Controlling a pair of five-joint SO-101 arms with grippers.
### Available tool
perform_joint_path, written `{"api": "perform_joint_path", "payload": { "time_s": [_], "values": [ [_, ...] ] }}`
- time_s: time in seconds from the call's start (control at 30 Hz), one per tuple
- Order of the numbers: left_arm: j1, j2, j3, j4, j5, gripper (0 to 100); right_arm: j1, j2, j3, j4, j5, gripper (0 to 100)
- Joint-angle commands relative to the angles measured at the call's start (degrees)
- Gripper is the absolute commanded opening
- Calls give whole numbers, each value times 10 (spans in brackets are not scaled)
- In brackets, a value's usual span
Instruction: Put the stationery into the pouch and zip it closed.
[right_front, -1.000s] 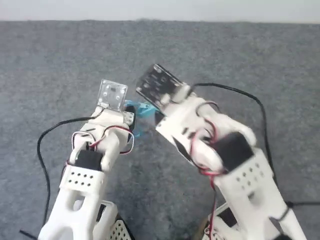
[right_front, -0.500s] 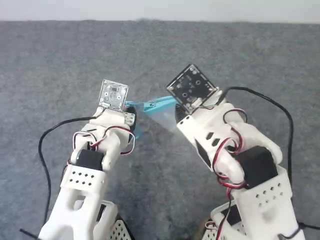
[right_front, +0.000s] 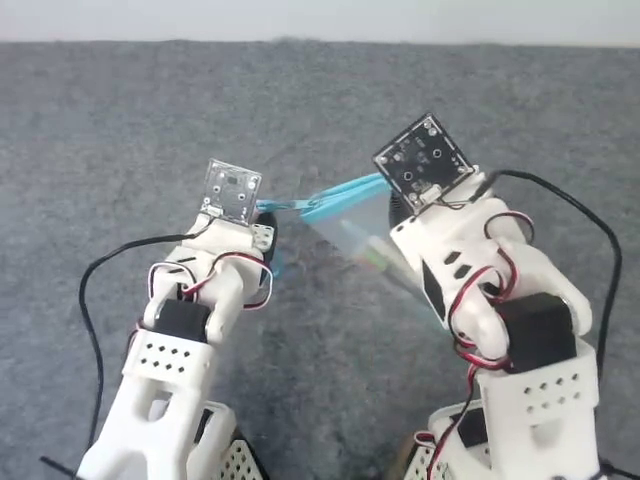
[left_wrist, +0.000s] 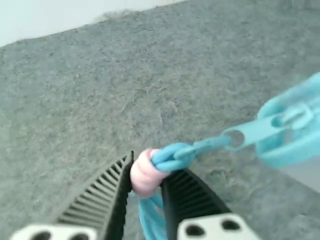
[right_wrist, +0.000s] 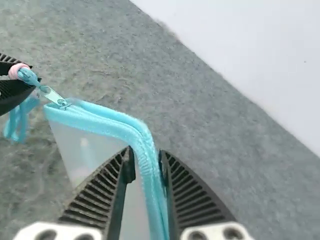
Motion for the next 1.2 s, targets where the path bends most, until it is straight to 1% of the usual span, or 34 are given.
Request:
{"api": "perform_joint_path", "payload": {
  "time_s": [0.0, 0.2, 0.37, 0.57, 0.7, 0.8, 0.9, 1.0, 1.07, 1.17],
  "values": [
    [-6, 9, -4, -11, 4, 10, 77, -11, 28, 12, 16, 5],
    [-6, 9, -4, -11, 4, 10, 140, -11, 58, 10, 40, 5],
    [-6, 9, -4, -11, 4, 10, 195, -11, 106, -18, 69, 5],
    [-6, 9, -4, -11, 4, 10, 242, -16, 178, -61, 92, 5],
    [-6, 9, -4, -11, 4, 10, 264, -16, 208, -87, 93, 5],
    [-6, 9, -4, -11, 4, 10, 262, -15, 215, -87, 93, 5],
    [-5, 11, -4, -11, 4, 12, 240, -15, 215, -79, 88, 5],
    [-5, 11, -2, -19, 4, 19, 211, -12, 213, -43, 88, 6],
    [-5, 11, -2, -19, 4, 55, 193, -11, 213, -22, 84, 6],
    [-5, 11, 0, -19, 6, 118, 167, -11, 215, -12, 24, 6]
  ]
}}
